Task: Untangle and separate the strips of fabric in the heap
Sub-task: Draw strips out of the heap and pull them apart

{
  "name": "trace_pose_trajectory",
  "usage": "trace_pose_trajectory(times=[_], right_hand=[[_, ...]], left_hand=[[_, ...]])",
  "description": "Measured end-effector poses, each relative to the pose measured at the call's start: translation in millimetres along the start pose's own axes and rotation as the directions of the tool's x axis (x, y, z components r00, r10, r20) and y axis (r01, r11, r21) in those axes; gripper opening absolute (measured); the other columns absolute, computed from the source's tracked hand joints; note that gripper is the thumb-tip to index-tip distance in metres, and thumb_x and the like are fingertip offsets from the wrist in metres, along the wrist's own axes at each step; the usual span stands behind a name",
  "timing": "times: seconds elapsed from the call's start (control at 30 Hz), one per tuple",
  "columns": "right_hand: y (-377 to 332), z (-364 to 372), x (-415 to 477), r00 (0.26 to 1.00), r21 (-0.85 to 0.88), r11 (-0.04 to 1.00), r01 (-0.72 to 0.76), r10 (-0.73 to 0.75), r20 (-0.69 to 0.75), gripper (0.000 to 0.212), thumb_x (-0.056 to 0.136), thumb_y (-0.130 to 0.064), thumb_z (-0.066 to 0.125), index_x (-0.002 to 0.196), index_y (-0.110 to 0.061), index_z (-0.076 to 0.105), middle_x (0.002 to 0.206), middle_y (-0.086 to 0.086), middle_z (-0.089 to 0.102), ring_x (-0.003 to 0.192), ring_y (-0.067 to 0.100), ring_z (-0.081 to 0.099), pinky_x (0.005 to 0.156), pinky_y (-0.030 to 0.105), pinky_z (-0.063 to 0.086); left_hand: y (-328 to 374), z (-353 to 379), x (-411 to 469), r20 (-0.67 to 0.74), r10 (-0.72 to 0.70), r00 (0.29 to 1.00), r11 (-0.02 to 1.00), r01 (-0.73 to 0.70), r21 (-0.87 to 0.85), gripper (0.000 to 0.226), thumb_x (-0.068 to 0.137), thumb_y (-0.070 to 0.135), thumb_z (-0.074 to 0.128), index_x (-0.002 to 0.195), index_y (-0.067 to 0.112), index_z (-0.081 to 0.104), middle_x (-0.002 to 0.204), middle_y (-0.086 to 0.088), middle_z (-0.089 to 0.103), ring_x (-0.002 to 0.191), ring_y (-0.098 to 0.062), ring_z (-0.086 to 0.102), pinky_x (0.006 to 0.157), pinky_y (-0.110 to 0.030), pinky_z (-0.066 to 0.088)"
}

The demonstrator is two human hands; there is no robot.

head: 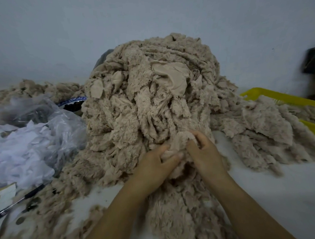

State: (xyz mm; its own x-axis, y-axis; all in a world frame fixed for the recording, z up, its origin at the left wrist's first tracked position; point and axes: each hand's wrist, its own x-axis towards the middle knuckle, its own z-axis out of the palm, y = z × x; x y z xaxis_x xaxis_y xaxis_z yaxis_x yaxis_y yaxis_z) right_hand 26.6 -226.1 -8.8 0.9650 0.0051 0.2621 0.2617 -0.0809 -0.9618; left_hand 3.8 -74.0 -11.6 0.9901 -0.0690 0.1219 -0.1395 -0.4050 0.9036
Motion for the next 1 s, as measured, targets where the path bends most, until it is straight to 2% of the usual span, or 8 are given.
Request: trace_pose_trajectory(times=[0.1, 0.2, 0.37, 0.43, 0.57, 0.73, 0.87, 1.0], right_hand=[[-1.5, -0.3, 0.7, 0.997, 0.04, 0.997, -0.071, 0.07, 0.027, 0.005, 0.097, -0.028, 0.06, 0.093, -0.031, 0.062, 0.066, -0.015, 0.063, 0.056, 0.0, 0.057, 0.049, 0.012, 0.042], [0.7, -5.8, 5.5, 0.988, 0.201, 0.968, -0.153, 0.148, 0.041, 0.018, 0.097, -0.034, 0.057, 0.098, -0.018, 0.063, 0.05, -0.016, 0.043, 0.041, 0.001, 0.036, 0.042, 0.015, 0.029], [3.4, -8.5, 6.6, 0.988, 0.141, 0.979, -0.149, 0.153, -0.018, 0.033, 0.098, -0.043, 0.049, 0.099, -0.019, 0.071, 0.052, -0.01, 0.047, 0.045, 0.005, 0.042, 0.045, 0.017, 0.036], [5.0, -4.0, 1.1, 0.997, -0.001, 0.998, -0.07, 0.07, 0.016, 0.036, 0.088, -0.061, 0.047, 0.092, -0.035, 0.072, 0.076, -0.016, 0.067, 0.069, -0.003, 0.061, 0.063, 0.012, 0.047], [6.0, 7.4, -6.3, 0.981, -0.273, 0.958, 0.089, -0.037, 0.191, 0.047, 0.079, -0.071, 0.05, 0.121, -0.05, 0.044, 0.122, -0.026, 0.041, 0.109, -0.02, 0.041, 0.079, 0.0, 0.037], [13.5, 5.8, -2.7, 0.979, -0.35, 0.927, 0.135, -0.072, 0.189, 0.021, 0.098, -0.031, 0.055, 0.103, -0.011, 0.056, 0.096, -0.001, 0.05, 0.089, 0.016, 0.051, 0.068, 0.016, 0.036], [7.8, 4.0, -4.4, 0.984, -0.096, 0.994, -0.06, 0.075, 0.164, 0.021, 0.096, -0.052, 0.048, 0.111, -0.04, 0.052, 0.102, -0.028, 0.059, 0.093, -0.007, 0.056, 0.077, 0.009, 0.04], [2.9, 6.8, -2.9, 0.991, 0.093, 0.993, -0.071, 0.06, 0.12, 0.035, 0.084, -0.066, 0.049, 0.073, -0.033, 0.051, 0.076, -0.004, 0.05, 0.074, 0.016, 0.049, 0.07, 0.028, 0.044]], left_hand=[[4.0, -8.5, 1.0, -0.159, -0.111, 0.981, 0.901, 0.032, -0.433, 0.01, 0.091, 0.035, 0.068, 0.09, 0.031, 0.076, 0.078, 0.003, 0.073, 0.07, -0.012, 0.067, 0.059, -0.02, 0.051], [4.4, -25.5, 4.1, -0.123, -0.172, 0.977, 0.653, 0.019, -0.757, 0.026, 0.09, 0.032, 0.061, 0.093, 0.013, 0.078, 0.09, -0.013, 0.069, 0.079, -0.026, 0.064, 0.073, -0.034, 0.054], [6.8, -28.1, 2.3, -0.048, -0.165, 0.985, 0.537, 0.049, -0.842, 0.028, 0.084, 0.036, 0.058, 0.082, 0.021, 0.081, 0.091, -0.005, 0.077, 0.083, -0.018, 0.075, 0.064, -0.028, 0.059], [7.6, -24.8, 2.5, -0.026, -0.154, 0.988, 0.517, 0.059, -0.854, 0.033, 0.083, 0.039, 0.058, 0.096, 0.019, 0.081, 0.109, -0.008, 0.075, 0.099, -0.021, 0.073, 0.072, -0.03, 0.06], [9.2, -21.8, 0.1, 0.047, -0.121, 0.992, 0.466, 0.098, -0.879, 0.037, 0.087, 0.039, 0.054, 0.098, 0.016, 0.081, 0.11, -0.007, 0.075, 0.1, -0.018, 0.073, 0.074, -0.028, 0.059], [6.0, -17.7, 0.8, 0.063, -0.1, 0.993, 0.458, 0.102, -0.883, 0.033, 0.086, 0.037, 0.054, 0.08, 0.023, 0.082, 0.092, 0.001, 0.078, 0.085, -0.012, 0.074, 0.067, -0.025, 0.058], [3.5, -19.0, 3.0, 0.065, -0.131, 0.989, 0.405, 0.113, -0.907, 0.033, 0.085, 0.035, 0.056, 0.09, 0.017, 0.082, 0.106, -0.007, 0.076, 0.096, -0.018, 0.074, 0.072, -0.028, 0.059], [5.1, -18.0, 2.7, 0.137, -0.117, 0.984, 0.36, 0.17, -0.917, 0.039, 0.092, 0.035, 0.053, 0.108, 0.009, 0.078, 0.125, -0.015, 0.068, 0.113, -0.026, 0.068, 0.082, -0.034, 0.059]])
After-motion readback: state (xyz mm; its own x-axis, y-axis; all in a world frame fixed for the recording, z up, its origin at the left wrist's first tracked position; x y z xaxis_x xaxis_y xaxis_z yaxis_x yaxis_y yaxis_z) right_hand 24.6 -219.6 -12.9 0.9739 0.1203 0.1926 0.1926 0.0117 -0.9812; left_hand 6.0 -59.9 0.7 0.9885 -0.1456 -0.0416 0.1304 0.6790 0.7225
